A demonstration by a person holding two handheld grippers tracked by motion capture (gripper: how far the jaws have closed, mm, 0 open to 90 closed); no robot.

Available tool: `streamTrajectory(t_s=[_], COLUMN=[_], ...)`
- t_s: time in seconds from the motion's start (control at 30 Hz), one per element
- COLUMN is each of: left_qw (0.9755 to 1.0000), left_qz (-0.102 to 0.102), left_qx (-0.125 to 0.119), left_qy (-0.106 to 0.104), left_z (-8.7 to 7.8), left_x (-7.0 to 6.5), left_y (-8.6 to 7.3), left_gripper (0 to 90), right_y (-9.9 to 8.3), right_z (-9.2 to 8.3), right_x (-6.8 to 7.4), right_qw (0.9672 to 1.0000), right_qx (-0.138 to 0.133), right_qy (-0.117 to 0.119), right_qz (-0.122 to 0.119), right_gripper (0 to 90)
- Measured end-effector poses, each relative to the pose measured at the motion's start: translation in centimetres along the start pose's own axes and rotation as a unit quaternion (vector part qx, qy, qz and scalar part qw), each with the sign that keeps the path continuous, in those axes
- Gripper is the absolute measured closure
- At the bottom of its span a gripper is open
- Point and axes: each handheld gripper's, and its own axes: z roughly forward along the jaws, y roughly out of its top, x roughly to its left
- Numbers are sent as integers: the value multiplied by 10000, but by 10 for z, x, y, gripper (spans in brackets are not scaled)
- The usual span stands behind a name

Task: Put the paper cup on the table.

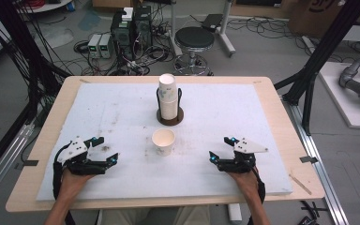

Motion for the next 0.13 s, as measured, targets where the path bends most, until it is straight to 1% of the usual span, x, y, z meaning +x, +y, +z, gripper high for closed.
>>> streamTrajectory(t_s=[0.13], left_qw=[10000], left_qz=[-1], left_qx=[-10], left_qy=[18], left_z=[-1], left_x=[0], left_y=[0], left_gripper=[117], right_y=[0], right_z=[-1], right_x=[0], right_qw=[10000], right_qx=[-9], right_qy=[-2], right_qz=[43], right_gripper=[175])
